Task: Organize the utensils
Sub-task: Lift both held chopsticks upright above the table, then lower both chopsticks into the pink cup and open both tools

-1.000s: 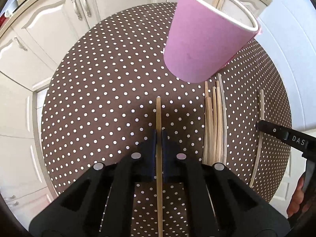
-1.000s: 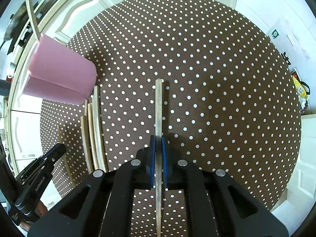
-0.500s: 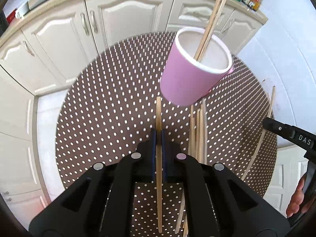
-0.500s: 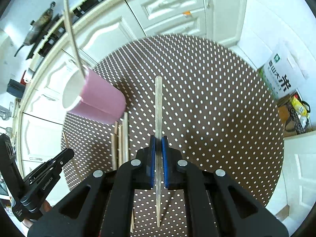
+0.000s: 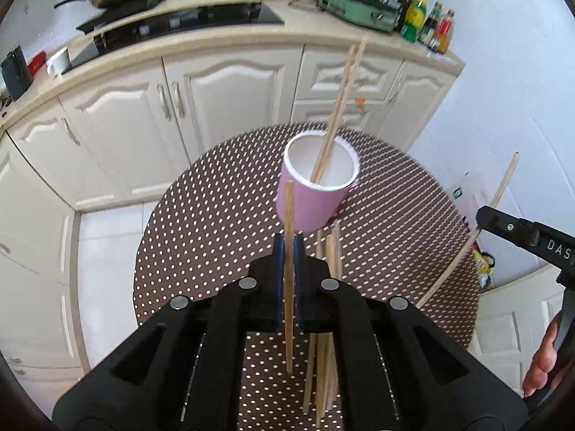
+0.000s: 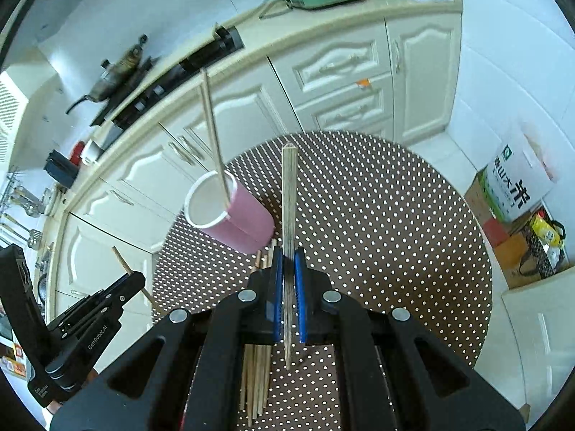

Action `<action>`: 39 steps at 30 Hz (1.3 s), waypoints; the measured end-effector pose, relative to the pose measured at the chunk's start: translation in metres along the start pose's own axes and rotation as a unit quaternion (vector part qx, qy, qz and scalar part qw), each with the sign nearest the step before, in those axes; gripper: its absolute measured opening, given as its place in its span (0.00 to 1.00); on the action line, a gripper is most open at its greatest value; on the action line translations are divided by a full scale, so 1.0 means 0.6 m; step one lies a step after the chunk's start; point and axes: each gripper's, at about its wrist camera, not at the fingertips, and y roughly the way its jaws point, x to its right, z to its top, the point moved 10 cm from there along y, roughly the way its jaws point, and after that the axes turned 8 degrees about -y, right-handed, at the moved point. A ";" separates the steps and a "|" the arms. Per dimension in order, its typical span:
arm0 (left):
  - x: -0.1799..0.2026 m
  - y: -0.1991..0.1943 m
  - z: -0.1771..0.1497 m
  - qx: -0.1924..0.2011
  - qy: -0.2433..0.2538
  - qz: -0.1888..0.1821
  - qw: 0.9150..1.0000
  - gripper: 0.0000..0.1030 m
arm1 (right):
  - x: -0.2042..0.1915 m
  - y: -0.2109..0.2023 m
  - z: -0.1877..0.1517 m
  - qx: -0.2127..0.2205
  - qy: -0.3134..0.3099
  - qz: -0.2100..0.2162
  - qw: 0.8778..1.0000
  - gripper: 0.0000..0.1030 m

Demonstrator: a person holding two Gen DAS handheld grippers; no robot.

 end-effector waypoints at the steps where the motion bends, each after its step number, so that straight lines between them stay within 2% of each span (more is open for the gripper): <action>1: 0.005 -0.012 0.003 0.007 0.002 0.000 1.000 0.05 | -0.005 -0.016 0.004 0.010 -0.002 0.004 1.000 0.05; 9: 0.044 -0.118 0.021 0.073 0.014 -0.009 0.997 0.05 | -0.024 -0.109 0.021 0.073 -0.024 0.020 0.997 0.05; 15: 0.073 -0.189 0.002 0.112 0.026 -0.009 0.993 0.05 | -0.033 -0.172 0.020 0.110 -0.038 0.031 0.993 0.05; 20: 0.083 -0.220 -0.027 0.125 0.025 -0.010 0.992 0.05 | -0.042 -0.213 0.004 0.127 -0.060 0.037 0.989 0.05; 29: 0.087 -0.249 -0.067 0.138 0.025 -0.005 0.990 0.05 | -0.051 -0.248 -0.014 0.142 -0.076 0.042 0.986 0.05; 39: 0.077 -0.272 -0.051 0.160 0.016 -0.005 0.987 0.05 | -0.067 -0.275 0.000 0.165 -0.091 0.046 0.981 0.05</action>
